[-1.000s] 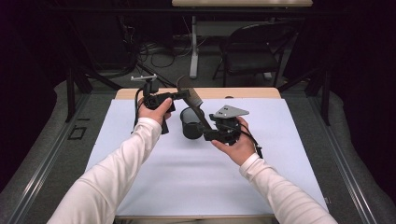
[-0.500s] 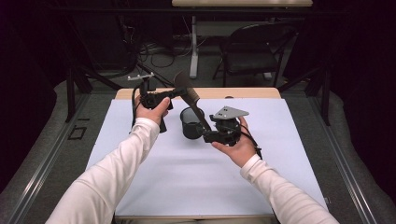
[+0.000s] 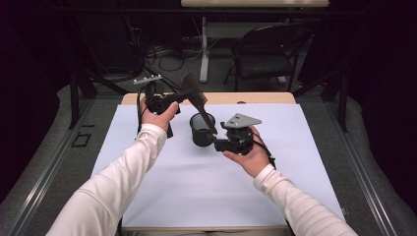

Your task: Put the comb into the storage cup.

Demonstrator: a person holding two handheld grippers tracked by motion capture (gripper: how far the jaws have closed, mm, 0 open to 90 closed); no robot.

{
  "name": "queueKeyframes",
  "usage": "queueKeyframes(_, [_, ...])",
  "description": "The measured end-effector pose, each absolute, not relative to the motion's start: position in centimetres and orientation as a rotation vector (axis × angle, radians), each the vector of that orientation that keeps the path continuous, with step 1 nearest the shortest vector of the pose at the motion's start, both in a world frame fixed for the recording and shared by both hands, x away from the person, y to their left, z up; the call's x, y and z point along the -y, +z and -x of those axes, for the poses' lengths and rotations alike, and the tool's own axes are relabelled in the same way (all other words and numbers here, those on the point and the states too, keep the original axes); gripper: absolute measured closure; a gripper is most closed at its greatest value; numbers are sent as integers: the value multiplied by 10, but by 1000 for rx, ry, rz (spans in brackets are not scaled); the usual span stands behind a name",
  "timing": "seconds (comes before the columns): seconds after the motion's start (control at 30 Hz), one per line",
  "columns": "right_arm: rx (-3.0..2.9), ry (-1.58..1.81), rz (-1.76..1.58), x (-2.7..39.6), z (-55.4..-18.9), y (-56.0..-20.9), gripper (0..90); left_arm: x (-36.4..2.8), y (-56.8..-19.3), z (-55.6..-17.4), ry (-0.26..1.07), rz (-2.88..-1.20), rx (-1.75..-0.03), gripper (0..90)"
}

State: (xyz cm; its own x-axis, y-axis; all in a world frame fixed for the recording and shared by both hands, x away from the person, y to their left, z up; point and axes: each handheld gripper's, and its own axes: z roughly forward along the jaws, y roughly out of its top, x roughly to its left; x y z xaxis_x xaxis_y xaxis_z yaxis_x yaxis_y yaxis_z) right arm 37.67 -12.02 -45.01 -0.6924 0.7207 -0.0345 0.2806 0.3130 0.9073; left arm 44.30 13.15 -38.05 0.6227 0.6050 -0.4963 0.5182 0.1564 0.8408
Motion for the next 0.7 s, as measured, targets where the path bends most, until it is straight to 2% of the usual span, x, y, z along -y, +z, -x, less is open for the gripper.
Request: queueKeyframes(0.7, [-2150, 1346, -881, 123, -374, -455, 341, -129, -366, -440, 291, -1567, -915, 842])
